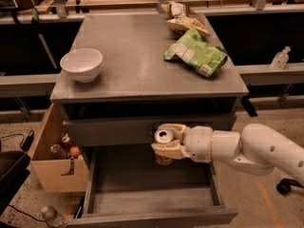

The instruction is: Pick orange can from middle drawer and place on counter

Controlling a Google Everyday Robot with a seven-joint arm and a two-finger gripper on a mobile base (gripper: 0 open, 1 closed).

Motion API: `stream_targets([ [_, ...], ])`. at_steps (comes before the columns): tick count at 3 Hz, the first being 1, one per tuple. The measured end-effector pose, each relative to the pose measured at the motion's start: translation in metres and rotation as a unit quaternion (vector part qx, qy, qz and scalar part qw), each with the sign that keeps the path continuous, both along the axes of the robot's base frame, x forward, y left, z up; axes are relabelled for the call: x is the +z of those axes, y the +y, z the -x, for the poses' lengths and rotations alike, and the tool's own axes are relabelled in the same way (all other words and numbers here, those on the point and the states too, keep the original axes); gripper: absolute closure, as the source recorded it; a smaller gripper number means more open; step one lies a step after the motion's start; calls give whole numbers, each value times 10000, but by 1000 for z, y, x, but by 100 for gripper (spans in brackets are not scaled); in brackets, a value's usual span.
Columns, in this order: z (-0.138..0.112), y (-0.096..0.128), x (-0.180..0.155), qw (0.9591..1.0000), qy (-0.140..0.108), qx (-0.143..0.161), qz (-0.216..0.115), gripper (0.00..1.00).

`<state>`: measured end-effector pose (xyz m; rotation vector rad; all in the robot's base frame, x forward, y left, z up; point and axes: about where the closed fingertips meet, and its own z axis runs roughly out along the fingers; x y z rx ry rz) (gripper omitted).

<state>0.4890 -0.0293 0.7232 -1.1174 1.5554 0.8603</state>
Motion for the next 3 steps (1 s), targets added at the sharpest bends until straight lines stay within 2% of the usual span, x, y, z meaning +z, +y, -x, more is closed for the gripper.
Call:
stream_targets([
  [2,-17,-6,122,9986,-35,-461,264,100],
  [3,-17,-6,122,9986,-35,-460,264,100],
])
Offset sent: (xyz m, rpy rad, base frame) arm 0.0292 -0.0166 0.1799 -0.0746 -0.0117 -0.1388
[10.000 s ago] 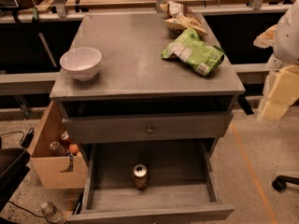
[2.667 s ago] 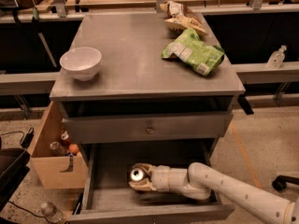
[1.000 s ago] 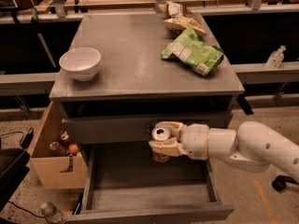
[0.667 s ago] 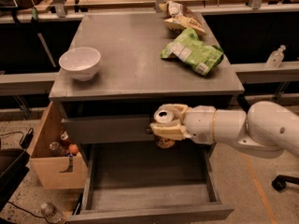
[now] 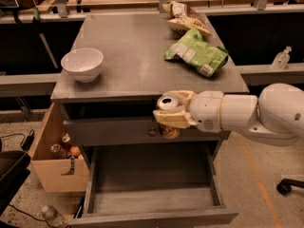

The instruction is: Pick orange can from middle drawer and place on counter

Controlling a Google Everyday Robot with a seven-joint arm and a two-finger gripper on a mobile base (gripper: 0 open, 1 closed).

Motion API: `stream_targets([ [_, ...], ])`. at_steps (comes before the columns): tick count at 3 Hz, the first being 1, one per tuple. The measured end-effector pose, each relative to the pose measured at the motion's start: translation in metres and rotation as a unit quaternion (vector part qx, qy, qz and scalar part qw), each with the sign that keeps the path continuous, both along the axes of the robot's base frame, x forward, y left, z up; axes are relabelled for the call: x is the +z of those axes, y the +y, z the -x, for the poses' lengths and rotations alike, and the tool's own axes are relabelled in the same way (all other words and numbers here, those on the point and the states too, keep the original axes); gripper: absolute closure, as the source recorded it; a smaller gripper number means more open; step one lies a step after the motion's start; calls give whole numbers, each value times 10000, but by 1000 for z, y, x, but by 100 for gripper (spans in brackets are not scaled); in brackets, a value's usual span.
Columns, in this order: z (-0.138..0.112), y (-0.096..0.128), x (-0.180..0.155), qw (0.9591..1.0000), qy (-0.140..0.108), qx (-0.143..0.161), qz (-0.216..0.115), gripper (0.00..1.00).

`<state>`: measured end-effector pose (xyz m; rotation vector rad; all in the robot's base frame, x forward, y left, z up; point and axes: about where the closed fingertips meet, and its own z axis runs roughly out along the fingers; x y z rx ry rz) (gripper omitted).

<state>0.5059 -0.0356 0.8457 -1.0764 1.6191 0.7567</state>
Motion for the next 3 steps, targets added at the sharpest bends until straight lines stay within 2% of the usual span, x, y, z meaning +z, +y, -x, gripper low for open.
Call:
stream_targets([
  [1,-23,-1,18,9999,70,-118,-27,100],
  [3,-118,-20,119,9979,82,-617,179,100],
])
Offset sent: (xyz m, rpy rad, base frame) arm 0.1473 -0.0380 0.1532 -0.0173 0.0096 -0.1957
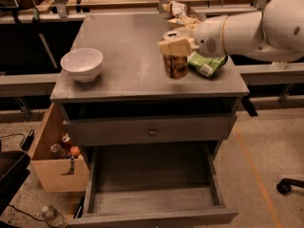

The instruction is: Pick orange can from middle drawer and place on counter

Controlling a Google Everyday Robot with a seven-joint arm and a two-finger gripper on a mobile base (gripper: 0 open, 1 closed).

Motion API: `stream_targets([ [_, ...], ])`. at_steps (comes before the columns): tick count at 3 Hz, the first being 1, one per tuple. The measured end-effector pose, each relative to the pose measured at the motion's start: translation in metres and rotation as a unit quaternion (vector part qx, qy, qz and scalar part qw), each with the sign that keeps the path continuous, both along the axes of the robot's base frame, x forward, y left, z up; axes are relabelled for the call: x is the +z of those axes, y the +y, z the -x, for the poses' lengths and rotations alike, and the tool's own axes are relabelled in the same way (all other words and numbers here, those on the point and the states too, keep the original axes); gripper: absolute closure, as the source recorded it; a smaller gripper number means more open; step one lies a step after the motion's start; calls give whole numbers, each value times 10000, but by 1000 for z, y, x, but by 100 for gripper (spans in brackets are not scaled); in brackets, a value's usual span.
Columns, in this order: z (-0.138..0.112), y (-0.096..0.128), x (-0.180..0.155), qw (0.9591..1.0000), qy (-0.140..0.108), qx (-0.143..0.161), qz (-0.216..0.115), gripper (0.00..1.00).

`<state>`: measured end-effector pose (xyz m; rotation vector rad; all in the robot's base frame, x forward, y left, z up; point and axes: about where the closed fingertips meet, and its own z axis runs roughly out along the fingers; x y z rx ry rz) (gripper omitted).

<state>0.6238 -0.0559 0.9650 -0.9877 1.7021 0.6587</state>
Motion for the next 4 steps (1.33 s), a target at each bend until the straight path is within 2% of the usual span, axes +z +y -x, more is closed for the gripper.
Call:
stream_targets([
  [1,-46,-9,16,9999,108,-17,79,100],
  [2,-98,-8,7,9998,191,51,91,100],
  [3,-154,4,2,10000,22,32,2,100],
  [4,-194,7,25,9985,-464,-213,-199,100],
])
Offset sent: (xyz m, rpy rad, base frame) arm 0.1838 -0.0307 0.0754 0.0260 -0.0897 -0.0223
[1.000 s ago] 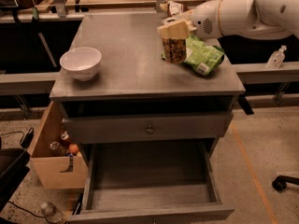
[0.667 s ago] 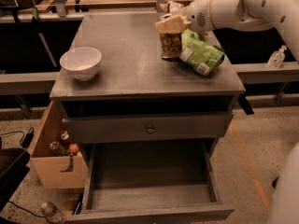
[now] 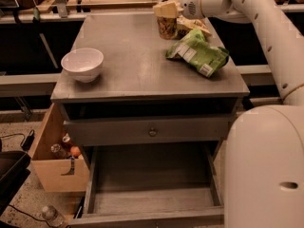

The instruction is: Pick orange can from middle drawer and place on counter

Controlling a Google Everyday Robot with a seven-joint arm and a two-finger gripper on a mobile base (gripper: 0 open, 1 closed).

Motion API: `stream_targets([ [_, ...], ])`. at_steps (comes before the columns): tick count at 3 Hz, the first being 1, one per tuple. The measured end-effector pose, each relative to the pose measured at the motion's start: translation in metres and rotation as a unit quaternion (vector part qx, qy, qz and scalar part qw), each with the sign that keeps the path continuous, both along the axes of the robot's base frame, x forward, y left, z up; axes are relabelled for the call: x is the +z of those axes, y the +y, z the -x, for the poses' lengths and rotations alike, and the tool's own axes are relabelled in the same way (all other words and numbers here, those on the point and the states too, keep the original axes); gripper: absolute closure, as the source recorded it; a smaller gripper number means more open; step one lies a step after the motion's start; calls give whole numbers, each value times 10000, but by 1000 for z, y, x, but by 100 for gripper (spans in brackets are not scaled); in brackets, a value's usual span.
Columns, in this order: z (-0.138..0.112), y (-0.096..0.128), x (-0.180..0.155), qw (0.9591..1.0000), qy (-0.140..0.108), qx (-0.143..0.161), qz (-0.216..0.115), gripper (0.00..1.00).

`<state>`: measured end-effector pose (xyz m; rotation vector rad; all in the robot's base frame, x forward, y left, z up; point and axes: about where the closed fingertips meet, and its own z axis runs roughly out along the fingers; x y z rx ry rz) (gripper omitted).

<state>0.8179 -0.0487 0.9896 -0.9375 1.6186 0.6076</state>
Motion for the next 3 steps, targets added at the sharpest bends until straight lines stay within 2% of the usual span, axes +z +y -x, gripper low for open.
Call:
stream_targets([
  [1,-31,4,17,9986,-358,-288,-279,100],
  [2,-56,14,19,9963,-522,-414,-550,100],
  [3,-56,17,17,9963,-507,-397,-573,100],
])
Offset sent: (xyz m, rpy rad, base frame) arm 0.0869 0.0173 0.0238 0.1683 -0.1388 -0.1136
